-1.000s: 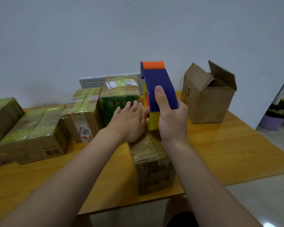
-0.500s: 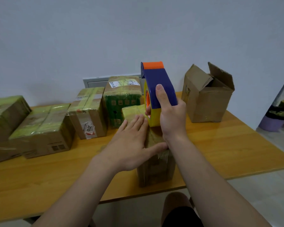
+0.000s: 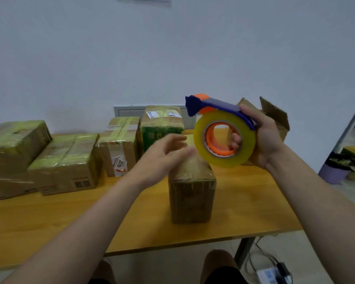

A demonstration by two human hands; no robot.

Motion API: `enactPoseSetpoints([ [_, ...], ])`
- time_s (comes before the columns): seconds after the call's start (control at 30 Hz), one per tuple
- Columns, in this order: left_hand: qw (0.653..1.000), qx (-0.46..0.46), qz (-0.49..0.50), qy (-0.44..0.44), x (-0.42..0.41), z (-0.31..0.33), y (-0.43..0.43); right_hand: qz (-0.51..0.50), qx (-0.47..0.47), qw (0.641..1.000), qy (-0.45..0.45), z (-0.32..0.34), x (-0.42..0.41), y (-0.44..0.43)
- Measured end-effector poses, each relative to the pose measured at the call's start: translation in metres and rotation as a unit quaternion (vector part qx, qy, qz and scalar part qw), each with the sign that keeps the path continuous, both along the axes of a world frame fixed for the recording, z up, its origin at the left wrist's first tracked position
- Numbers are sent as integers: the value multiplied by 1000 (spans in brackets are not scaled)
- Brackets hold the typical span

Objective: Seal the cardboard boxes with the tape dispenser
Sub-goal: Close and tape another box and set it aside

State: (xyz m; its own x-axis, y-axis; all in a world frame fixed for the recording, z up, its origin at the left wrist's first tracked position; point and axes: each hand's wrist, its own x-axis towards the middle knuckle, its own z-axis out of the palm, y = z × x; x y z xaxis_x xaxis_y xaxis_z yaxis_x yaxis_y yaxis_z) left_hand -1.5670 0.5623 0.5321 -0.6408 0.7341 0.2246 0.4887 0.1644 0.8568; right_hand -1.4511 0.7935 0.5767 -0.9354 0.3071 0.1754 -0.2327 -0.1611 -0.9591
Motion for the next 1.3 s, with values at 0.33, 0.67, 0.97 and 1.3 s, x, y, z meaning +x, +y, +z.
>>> enactPoseSetpoints([
  [0.33,865,242,-78,-433,6,39,-8,220,61,973,-1,12,1,5],
  [0.67,831,252,-92,-488,1,38,-20,244,99,965,1,12,-6,7],
  [0.97,903,185,-1,-387,-3,33,-20,280,158,945,-66,21,-3,21],
  [1.3,953,134,52,-266,19,4,-26,237,191,935,-181,25,29,50],
])
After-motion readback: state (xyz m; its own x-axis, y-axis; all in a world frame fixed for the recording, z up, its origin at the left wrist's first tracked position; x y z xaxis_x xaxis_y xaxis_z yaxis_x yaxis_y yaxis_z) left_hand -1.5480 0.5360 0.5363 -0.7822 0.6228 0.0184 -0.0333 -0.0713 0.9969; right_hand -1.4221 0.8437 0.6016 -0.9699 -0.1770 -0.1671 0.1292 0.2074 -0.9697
